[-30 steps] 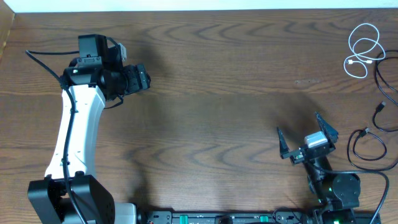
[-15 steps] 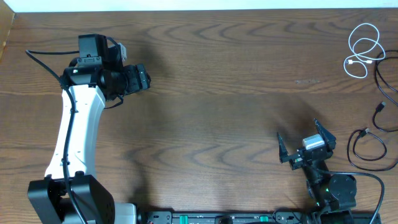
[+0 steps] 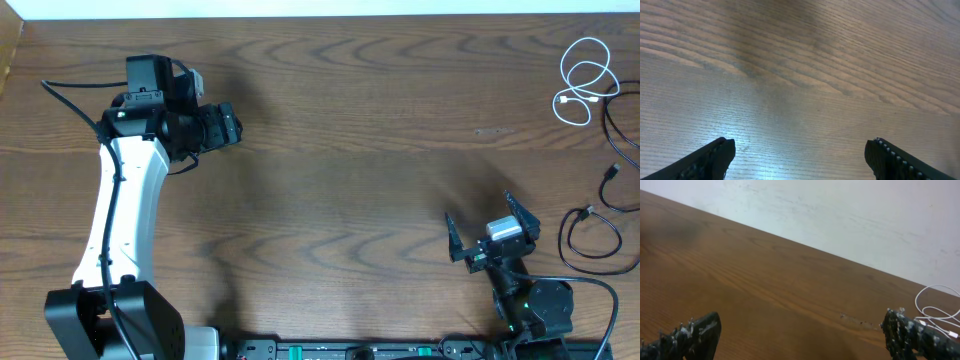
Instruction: Untangle cables
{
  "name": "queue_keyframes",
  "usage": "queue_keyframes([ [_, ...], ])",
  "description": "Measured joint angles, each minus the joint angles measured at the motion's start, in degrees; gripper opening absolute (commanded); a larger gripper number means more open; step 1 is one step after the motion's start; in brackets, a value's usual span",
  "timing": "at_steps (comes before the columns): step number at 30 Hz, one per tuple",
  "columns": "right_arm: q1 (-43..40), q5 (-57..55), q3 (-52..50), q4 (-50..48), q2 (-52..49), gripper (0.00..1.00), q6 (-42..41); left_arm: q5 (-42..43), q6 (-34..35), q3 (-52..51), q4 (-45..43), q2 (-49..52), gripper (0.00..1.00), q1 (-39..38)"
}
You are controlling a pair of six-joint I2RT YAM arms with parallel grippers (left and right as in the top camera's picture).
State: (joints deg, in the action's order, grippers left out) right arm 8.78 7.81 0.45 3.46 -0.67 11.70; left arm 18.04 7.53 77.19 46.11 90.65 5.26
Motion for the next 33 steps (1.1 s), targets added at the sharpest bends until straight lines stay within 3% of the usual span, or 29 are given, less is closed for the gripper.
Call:
queue_keyframes([
  [15,0.0,0.0,0.0,0.0,0.0,0.99,0.0,-0.2,0.0,0.0,0.0,-0.4,0.89,0.0],
  [21,0.0,0.0,0.0,0.0,0.0,0.99,0.0,-3.4,0.0,-2.4,-2.3,-10.0,0.89,0.0],
  [25,0.0,0.0,0.0,0.0,0.0,0.99,0.0,-4.5,-0.5,-9.9,-12.2,-20.6,0.88,0.0],
  [33,0.0,-0.2,0.0,0.0,0.0,0.99,0.0,-6.0,-4.7,-44.9,-43.7,-47.0,0.89,0.0],
])
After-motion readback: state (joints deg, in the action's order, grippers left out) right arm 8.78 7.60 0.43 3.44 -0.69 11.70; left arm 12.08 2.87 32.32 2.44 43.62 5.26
